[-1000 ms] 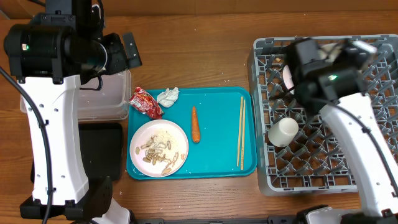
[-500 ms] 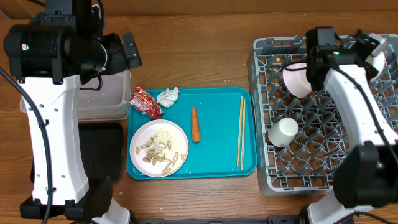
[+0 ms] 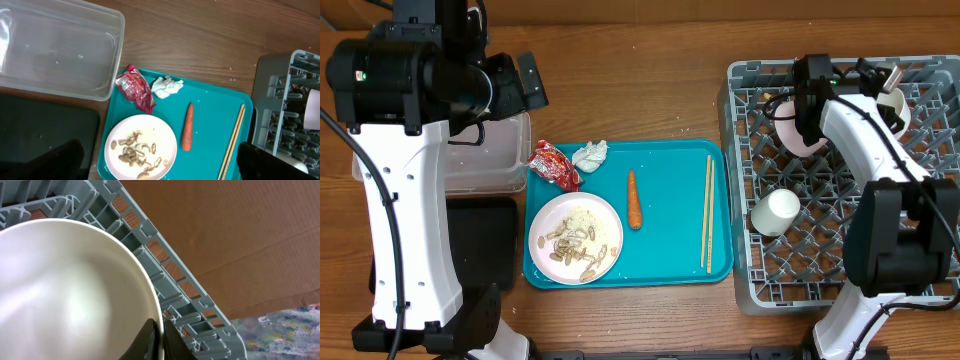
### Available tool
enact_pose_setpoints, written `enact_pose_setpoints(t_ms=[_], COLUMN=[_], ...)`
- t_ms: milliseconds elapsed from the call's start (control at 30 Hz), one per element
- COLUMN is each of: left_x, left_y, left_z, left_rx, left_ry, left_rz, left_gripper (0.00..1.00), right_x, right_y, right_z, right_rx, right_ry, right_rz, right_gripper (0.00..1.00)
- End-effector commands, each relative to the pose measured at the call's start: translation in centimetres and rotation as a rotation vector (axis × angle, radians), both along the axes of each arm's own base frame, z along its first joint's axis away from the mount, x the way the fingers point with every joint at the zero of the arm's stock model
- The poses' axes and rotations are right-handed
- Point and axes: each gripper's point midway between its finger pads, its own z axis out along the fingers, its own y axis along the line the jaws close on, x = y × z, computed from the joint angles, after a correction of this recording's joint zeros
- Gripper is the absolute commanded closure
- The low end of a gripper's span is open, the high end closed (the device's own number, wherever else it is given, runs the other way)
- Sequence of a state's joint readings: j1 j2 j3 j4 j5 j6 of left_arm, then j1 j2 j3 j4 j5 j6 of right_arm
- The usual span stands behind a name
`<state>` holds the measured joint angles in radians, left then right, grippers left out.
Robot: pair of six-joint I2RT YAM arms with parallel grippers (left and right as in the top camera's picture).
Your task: Sort waste into correct bins and load items into the dishwasher
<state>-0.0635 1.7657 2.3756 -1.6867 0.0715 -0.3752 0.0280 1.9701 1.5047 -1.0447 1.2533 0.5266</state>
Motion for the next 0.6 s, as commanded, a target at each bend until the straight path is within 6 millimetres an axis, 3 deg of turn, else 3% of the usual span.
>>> enact_pose_setpoints(t_ms=[0, 133, 433, 567], left_x=[-0.1, -0.1, -0.1, -0.1], left_y=[0.1, 0.1, 0.1, 0.1], left_z=[0.4, 0.4, 0.4, 0.4], left_rx=[-0.007, -0.008, -0.007, -0.008], left_ry=[-0.012, -0.012, -0.012, -0.012], left_rz=[0.008, 0.008, 0.008, 0.008], left_gripper=[0.00, 0.00, 0.00, 0.00], right_x=[0.5, 0.8, 0.6, 0.5], right_y=[1.5, 2.7, 2.9, 2.5], right_z=[-0.3, 0.6, 0.8, 2.8], right_rx=[-0.002, -0.057, -0.060, -0.172], right_ry=[0.028, 0.034, 0.047, 0.039], right_rz=[0.043, 0.075, 0.081, 0.070], right_gripper=[0.94, 0.96, 0.96, 0.96])
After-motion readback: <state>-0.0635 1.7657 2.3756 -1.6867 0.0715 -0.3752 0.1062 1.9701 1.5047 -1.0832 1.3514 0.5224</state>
